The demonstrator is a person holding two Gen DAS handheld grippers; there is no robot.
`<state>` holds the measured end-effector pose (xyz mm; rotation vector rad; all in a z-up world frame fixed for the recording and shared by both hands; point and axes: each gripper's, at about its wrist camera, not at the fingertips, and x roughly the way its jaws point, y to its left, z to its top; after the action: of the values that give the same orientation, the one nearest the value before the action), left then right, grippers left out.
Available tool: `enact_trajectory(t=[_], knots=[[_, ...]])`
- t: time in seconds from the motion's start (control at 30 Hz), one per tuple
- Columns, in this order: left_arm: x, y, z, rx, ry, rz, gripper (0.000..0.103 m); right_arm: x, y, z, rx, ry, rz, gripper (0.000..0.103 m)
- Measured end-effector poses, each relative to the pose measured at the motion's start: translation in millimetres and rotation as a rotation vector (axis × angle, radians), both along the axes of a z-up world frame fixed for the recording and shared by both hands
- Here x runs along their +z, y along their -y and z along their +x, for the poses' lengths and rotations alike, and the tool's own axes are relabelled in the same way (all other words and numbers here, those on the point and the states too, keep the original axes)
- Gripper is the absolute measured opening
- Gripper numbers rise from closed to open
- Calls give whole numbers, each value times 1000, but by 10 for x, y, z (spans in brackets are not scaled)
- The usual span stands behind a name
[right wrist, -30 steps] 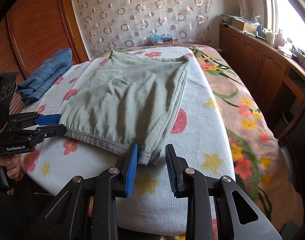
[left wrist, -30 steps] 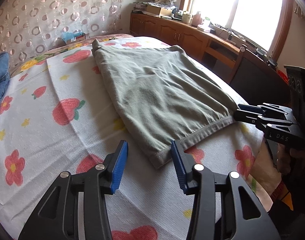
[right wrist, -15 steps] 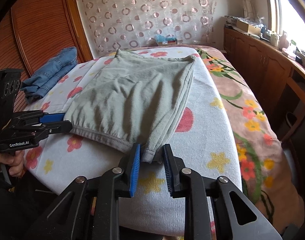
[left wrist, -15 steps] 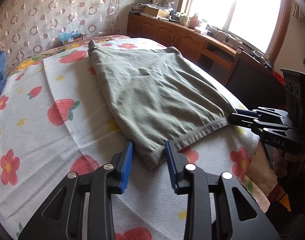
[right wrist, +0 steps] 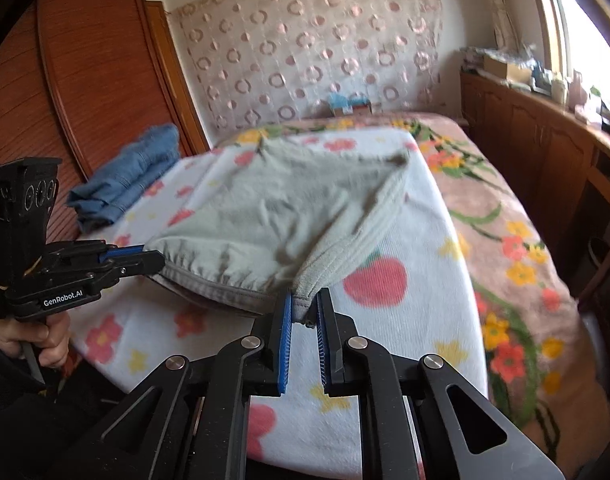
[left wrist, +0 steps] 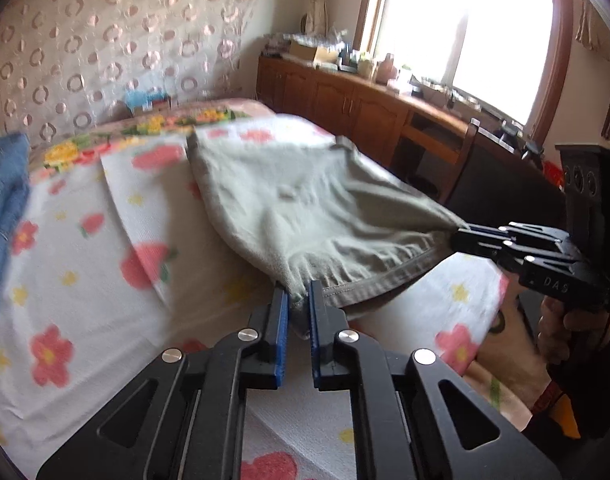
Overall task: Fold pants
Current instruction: 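Close the left gripper on the shorts' hem corner, then lift the held corner with the left gripper and fold it over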
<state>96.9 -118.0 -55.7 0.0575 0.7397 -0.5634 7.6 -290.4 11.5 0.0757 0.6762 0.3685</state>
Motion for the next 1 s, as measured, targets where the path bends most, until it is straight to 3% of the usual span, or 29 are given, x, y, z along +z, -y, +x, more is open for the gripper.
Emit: enact_trajectory(t=[0.27, 0.57, 0.73, 1.0], knots=[[809, -208, -129, 18, 158, -61, 10, 746, -103, -110, 54, 161, 25, 11], [1652, -410, -240, 77, 345, -75, 10, 1528, -284, -187, 126, 319, 34, 11], [1759, -574, 41, 139, 366, -72, 10, 1619, -418, 127, 158, 337, 2, 11], [1857, -849, 883, 270, 361, -21, 10, 1759, -684, 1022, 163, 303, -46, 11]])
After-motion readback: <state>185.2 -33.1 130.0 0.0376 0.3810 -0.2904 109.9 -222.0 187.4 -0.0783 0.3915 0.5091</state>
